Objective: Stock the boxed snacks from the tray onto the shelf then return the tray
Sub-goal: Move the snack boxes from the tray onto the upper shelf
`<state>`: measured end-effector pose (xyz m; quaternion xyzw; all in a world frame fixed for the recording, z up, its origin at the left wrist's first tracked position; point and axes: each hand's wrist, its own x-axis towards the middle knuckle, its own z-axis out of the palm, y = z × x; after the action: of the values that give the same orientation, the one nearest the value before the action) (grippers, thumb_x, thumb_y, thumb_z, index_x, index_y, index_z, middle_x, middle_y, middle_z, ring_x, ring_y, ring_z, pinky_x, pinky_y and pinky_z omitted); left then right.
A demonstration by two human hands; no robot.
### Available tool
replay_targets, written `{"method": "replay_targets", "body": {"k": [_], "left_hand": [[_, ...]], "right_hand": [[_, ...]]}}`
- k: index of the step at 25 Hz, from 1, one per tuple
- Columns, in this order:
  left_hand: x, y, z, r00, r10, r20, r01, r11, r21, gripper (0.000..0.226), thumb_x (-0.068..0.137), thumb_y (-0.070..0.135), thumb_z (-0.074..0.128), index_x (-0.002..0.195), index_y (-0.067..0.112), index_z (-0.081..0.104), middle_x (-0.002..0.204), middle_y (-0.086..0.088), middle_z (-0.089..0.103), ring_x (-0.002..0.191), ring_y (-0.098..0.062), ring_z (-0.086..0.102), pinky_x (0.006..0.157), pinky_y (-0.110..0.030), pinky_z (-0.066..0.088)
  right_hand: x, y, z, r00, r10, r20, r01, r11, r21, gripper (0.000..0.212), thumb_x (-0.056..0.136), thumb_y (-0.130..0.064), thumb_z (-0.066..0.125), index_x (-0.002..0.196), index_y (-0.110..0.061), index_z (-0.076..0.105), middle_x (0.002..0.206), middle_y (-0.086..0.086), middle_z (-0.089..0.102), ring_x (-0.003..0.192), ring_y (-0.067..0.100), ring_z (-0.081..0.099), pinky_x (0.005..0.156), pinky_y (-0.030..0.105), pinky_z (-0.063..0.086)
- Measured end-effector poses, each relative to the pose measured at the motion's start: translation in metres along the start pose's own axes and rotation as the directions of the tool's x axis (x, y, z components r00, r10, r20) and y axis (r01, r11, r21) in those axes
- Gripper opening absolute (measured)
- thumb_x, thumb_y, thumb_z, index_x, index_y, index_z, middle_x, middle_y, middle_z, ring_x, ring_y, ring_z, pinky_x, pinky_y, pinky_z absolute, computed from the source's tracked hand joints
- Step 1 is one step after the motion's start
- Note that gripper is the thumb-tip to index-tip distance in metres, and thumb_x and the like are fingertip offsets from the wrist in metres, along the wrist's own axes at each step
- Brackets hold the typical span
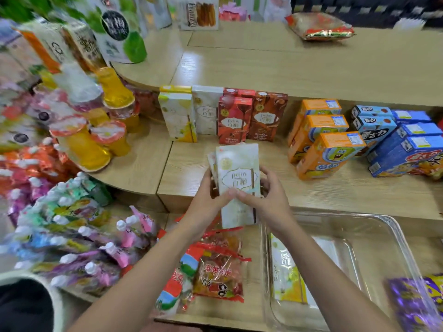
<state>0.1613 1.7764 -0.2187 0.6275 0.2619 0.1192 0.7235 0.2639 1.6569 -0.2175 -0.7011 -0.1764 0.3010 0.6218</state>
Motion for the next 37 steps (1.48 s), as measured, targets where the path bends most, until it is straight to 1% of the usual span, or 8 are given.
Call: {"method": "replay_targets", "body": {"k": [3, 8, 12, 16, 19, 24, 30, 37], "left_hand": [[0.018, 0.013, -0.017, 0.996, 0.083, -0.031, -0.077, 0.983, 0.165, 0.065, 0.089, 0.018, 0.062, 0.137, 0.041, 0.025, 0.123, 0.021, 0.054, 0.111, 0.006, 0.052, 0.098, -0.027, 0.046], [0.070, 0.026, -0.049, 0.977, 0.212, -0.015, -0.196, 0.923, 0.331, 0.078, 0.094, 0.010, 0.051, 0.151, 0.022, -0.002, 0.143, 0.004, 0.041, 0.120, 0.013, 0.045, 0.099, -0.009, 0.039], [0.099, 0.004, -0.063, 0.969, 0.229, -0.089, -0.159, 0.861, 0.484, 0.087, 0.093, 0.011, 0.052, 0.149, 0.032, -0.010, 0.145, -0.007, 0.025, 0.136, -0.014, 0.026, 0.116, -0.040, 0.024], [0.106, -0.010, -0.056, 0.957, 0.232, -0.176, -0.135, 0.889, 0.438, 0.089, 0.092, 0.008, 0.054, 0.150, 0.029, -0.009, 0.141, -0.008, 0.022, 0.121, -0.003, 0.022, 0.111, -0.030, 0.021], [0.108, -0.021, -0.058, 0.961, 0.210, -0.181, -0.120, 0.904, 0.411, 0.094, 0.087, 0.008, 0.062, 0.150, 0.030, -0.005, 0.138, -0.002, 0.020, 0.124, -0.008, 0.027, 0.108, -0.030, 0.030], [0.107, -0.038, -0.059, 0.885, 0.316, -0.341, -0.077, 0.823, 0.562, 0.074, 0.082, 0.010, 0.067, 0.145, 0.023, 0.030, 0.134, -0.004, 0.041, 0.116, -0.008, 0.043, 0.095, -0.033, 0.047], [0.129, -0.029, -0.077, 0.847, 0.370, -0.382, -0.050, 0.771, 0.635, 0.072, 0.081, 0.018, 0.070, 0.142, 0.026, 0.033, 0.125, -0.001, 0.060, 0.103, -0.015, 0.062, 0.084, -0.041, 0.055], [0.138, -0.018, -0.072, 0.825, 0.387, -0.413, -0.082, 0.803, 0.590, 0.067, 0.082, 0.010, 0.069, 0.138, 0.021, 0.033, 0.112, -0.006, 0.067, 0.088, -0.019, 0.068, 0.078, -0.041, 0.056]], "right_hand": [[0.020, -0.015, 0.022, 0.993, -0.105, 0.046, 0.110, 0.984, -0.143, 0.055, 0.076, -0.016, 0.076, 0.125, -0.018, 0.052, 0.107, -0.014, 0.064, 0.098, -0.003, 0.062, 0.075, 0.012, 0.052], [0.072, -0.031, 0.051, 0.958, -0.274, 0.082, 0.286, 0.907, -0.310, 0.050, 0.086, -0.008, 0.062, 0.131, -0.015, 0.041, 0.096, -0.022, 0.056, 0.083, -0.020, 0.053, 0.066, -0.002, 0.037], [0.099, -0.006, 0.065, 0.969, -0.242, 0.057, 0.245, 0.886, -0.394, 0.048, 0.090, -0.004, 0.056, 0.134, -0.015, 0.039, 0.104, -0.010, 0.058, 0.092, 0.004, 0.053, 0.063, -0.003, 0.036], [0.116, 0.004, 0.069, 0.959, -0.281, 0.040, 0.272, 0.871, -0.410, 0.054, 0.087, 0.001, 0.055, 0.137, -0.015, 0.039, 0.104, -0.009, 0.058, 0.086, -0.005, 0.052, 0.066, -0.004, 0.035], [0.121, 0.018, 0.068, 0.949, -0.316, 0.016, 0.296, 0.866, -0.404, 0.056, 0.084, -0.005, 0.061, 0.136, -0.016, 0.042, 0.120, -0.004, 0.060, 0.107, 0.007, 0.055, 0.078, -0.002, 0.039], [0.120, 0.041, 0.062, 0.955, -0.292, -0.042, 0.228, 0.821, -0.524, 0.049, 0.082, -0.025, 0.068, 0.129, -0.021, 0.052, 0.118, -0.004, 0.060, 0.107, 0.008, 0.045, 0.084, 0.022, 0.043], [0.151, 0.033, 0.086, 0.948, -0.314, -0.059, 0.229, 0.797, -0.558, 0.042, 0.082, -0.022, 0.067, 0.123, -0.018, 0.058, 0.104, 0.001, 0.066, 0.099, 0.021, 0.058, 0.084, 0.039, 0.051], [0.172, 0.027, 0.087, 0.955, -0.288, -0.077, 0.196, 0.801, -0.565, 0.032, 0.083, -0.019, 0.067, 0.114, -0.017, 0.061, 0.100, 0.001, 0.067, 0.095, 0.021, 0.060, 0.079, 0.033, 0.050]]}}
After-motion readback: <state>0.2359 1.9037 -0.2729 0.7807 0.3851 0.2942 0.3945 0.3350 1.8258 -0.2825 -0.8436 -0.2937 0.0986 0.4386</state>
